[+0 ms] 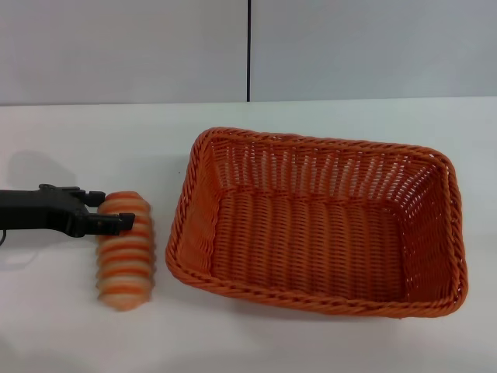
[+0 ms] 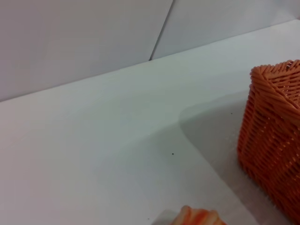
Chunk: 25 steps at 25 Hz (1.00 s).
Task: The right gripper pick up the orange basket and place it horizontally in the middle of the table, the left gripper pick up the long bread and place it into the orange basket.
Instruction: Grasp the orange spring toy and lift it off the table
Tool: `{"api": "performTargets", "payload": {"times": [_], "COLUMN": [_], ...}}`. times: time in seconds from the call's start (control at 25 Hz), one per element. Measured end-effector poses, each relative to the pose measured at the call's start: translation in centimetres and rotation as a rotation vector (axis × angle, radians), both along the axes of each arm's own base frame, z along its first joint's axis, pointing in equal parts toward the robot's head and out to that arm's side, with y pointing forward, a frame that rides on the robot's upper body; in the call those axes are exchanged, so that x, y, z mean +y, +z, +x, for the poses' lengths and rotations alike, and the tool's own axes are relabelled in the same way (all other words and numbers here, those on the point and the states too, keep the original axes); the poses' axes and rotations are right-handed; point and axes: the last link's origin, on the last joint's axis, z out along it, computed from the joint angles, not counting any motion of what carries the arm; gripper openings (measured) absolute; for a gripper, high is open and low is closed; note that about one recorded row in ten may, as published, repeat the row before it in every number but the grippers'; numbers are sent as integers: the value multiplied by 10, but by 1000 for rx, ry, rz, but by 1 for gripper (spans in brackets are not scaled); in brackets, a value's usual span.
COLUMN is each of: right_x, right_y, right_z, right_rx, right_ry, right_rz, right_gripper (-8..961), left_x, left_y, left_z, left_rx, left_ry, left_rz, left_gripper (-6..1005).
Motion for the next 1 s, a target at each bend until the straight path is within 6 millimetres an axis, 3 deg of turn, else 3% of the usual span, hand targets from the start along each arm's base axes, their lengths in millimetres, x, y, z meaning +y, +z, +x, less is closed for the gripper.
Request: {"api": "performTargets", "payload": {"times": [0.4, 0.52, 0.72, 1.0], "right_x": [0, -1, -1, -2], "right_y": [1, 1, 2, 1], "right_z": [0, 1, 1, 2], "right_rx": [5, 6, 8, 11], "right_ry": [1, -2, -5, -7], "right_rz": [1, 6, 12, 11], "right_gripper": [501, 501, 501, 501], "left_x": [1, 1, 1, 1], "left_y": [0, 0, 0, 0], "left_z": [-4, -7, -7, -6], "left_rx": [10, 17, 19, 21], "left_ry": [13, 21, 19, -3], "left_rz": [17, 29, 31, 33], "left_gripper": [810, 655, 582, 553]}}
